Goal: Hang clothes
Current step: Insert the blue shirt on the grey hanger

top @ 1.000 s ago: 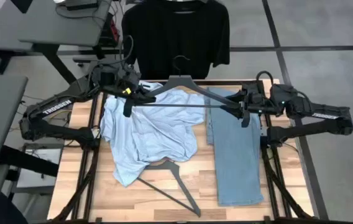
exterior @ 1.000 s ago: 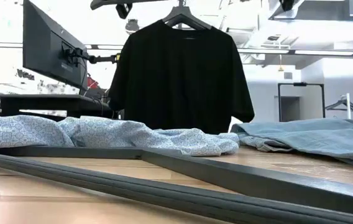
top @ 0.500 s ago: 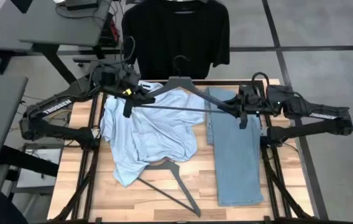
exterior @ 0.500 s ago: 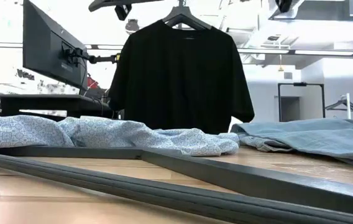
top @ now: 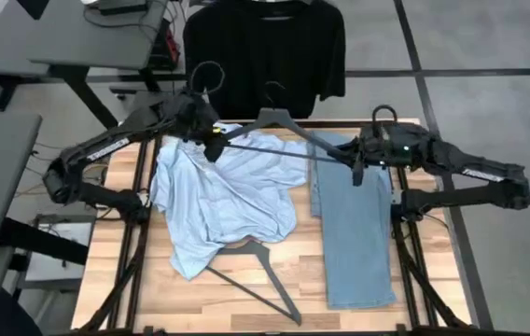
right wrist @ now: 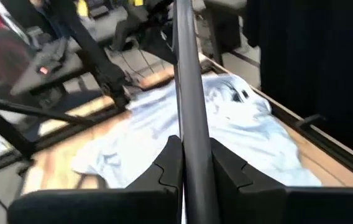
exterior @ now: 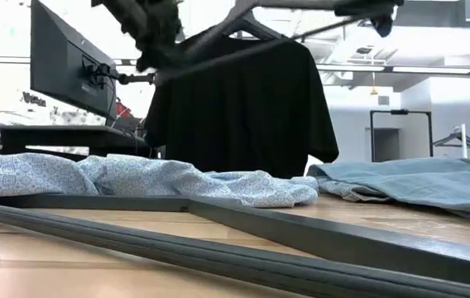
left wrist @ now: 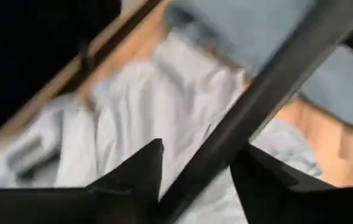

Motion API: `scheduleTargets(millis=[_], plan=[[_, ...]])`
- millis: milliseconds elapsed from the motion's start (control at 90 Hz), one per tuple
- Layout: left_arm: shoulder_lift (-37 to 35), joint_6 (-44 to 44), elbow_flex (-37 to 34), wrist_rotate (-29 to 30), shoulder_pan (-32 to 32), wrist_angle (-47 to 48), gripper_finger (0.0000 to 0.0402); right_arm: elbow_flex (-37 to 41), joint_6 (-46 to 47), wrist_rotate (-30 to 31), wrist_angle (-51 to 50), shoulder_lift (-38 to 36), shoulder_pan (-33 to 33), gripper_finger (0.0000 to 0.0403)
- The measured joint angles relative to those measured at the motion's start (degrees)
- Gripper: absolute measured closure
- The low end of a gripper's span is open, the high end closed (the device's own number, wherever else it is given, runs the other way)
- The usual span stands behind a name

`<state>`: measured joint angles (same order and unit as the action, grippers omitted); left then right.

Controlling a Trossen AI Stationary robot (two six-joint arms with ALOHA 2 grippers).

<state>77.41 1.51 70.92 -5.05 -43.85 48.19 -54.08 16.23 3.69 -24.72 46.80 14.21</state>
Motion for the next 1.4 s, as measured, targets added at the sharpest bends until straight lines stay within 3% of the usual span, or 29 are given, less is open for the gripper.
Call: scheduleTargets(millis=[78,167,222,378,700,989,1233,1322,1400], plan=[[3.6,-5.3,-0.4,-0.6,-5.0,0.3,0.0210,-0.2,-0.2,-0.8,0.0,0.6,1.6,0.0374],[5.7,-10.9,-0.1,-15.5,-8.6,0.0,0.0204,-0.2,2.0,-0.9,-0.3,1.9,3.8,0.0374],[7.1,-13.9,-0.1,-19.4,-10.2,-0.6,0.0204,0.0,2.5,-0.8,-0.2,2.5,5.4,0.0374],[8.2,-22.6,0.0,-6.7,-15.2,-7.1,0.0205,-0.3,4.7,-0.5,0.2,2.7,7.9,0.0374],[19.2,-26.2,-0.1,-9.7,-24.6,-13.2,0.0205,-0.2,7.8,-1.1,-0.6,5.1,8.8,0.0374],[28.0,-32.0,-0.1,-12.6,-25.3,-14.3,0.0205,-0.1,9.0,-1.2,-0.9,7.2,8.8,0.0374],[30.5,-31.9,-0.1,-9.7,-25.1,-15.2,0.0206,-0.1,9.2,-1.2,-0.6,7.7,8.8,0.0374],[30.5,-32.8,0.0,-9.1,-24.3,-14.4,0.0226,-0.1,8.4,-1.1,-0.7,7.7,8.8,0.0374],[30.5,-33.4,0.0,-8.3,-23.7,-13.8,0.0277,-0.1,7.4,-1.1,-0.7,7.7,8.8,0.0374]])
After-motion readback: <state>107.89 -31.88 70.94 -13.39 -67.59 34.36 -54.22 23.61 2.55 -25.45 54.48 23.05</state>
